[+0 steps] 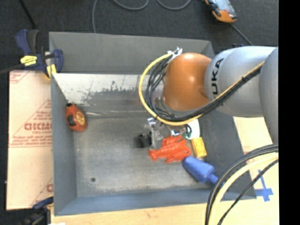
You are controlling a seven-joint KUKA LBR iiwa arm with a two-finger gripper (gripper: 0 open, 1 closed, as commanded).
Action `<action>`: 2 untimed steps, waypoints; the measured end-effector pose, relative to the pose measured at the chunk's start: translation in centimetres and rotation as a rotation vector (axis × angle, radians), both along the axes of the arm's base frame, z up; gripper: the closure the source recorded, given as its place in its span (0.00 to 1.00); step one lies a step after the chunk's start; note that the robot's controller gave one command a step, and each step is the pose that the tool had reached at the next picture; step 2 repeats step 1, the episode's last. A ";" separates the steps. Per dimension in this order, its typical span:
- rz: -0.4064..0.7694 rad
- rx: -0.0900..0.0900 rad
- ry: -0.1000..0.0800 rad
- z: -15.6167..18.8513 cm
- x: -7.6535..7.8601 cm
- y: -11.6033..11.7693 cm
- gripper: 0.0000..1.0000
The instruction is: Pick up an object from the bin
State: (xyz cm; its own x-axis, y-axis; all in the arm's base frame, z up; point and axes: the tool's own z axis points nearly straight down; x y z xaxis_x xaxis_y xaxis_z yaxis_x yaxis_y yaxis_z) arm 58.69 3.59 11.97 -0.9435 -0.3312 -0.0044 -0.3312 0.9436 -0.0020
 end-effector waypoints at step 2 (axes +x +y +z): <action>0.004 0.001 -0.003 -2.4 0.3 -0.4 1.00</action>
Offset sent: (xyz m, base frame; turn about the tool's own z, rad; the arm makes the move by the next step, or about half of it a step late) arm 0.0108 0.0203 0.0576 -0.0198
